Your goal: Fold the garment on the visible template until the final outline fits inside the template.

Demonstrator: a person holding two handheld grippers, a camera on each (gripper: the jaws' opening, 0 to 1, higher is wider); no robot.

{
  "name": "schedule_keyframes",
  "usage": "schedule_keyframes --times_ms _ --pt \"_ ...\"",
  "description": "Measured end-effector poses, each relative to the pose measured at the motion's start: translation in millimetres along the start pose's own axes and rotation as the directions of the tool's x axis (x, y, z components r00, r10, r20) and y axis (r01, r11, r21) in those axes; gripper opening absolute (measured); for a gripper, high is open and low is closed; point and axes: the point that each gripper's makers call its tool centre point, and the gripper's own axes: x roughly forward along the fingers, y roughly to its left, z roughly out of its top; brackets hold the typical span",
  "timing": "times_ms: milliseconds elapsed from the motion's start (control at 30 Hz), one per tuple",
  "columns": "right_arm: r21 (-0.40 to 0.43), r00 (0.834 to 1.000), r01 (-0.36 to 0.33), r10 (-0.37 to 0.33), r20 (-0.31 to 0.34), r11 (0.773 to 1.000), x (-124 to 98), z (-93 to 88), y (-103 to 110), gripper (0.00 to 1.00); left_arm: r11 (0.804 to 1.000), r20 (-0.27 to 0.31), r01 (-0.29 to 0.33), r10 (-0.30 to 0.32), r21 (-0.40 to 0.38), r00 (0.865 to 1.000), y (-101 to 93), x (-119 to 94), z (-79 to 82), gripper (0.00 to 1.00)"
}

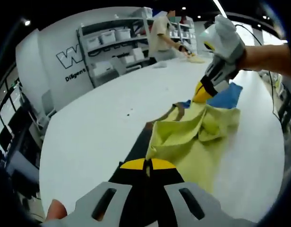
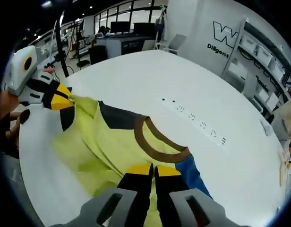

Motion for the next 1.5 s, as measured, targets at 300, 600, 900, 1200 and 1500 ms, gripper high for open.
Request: schedule_keyframes --times_ms 300,600,900,1200,1500 --pt "0.015 1.0 -0.002 0.002 -0.031 1.0 24.9 -23.7 3.1 0.0 0.991 -0.038 0.05 -0.055 -0.127 0.998 -24.2 29.9 -33.0 0.0" --pt "0.055 0.998 -0.025 0.022 0.059 0.998 17.5 -22.8 10.8 0.04 0.987 -0.059 0.062 -0.072 -0.149 0.996 -28.4 36.7 -42.2 0.0" --pt "0.033 0.961 -0.062 0.051 0.271 0.998 -42.1 2.8 34.9 0.03 0.986 -0.057 0.064 -0.073 -0.152 0.996 -28.4 36.8 -42.4 0.0" --pt "-0.036 0.952 -0.132 0.137 0.273 0.991 -53.5 -2.9 86.4 0.09 0.988 -0.059 0.057 -0.066 -0.146 0.996 -27.5 37.8 -42.0 0.0" --pt "-0.059 0.965 -0.132 0.142 0.22 0.989 -27.8 -6.9 95.8 0.11 0.987 -0.058 0.054 -0.063 -0.153 0.996 -27.4 37.6 -42.5 0.0"
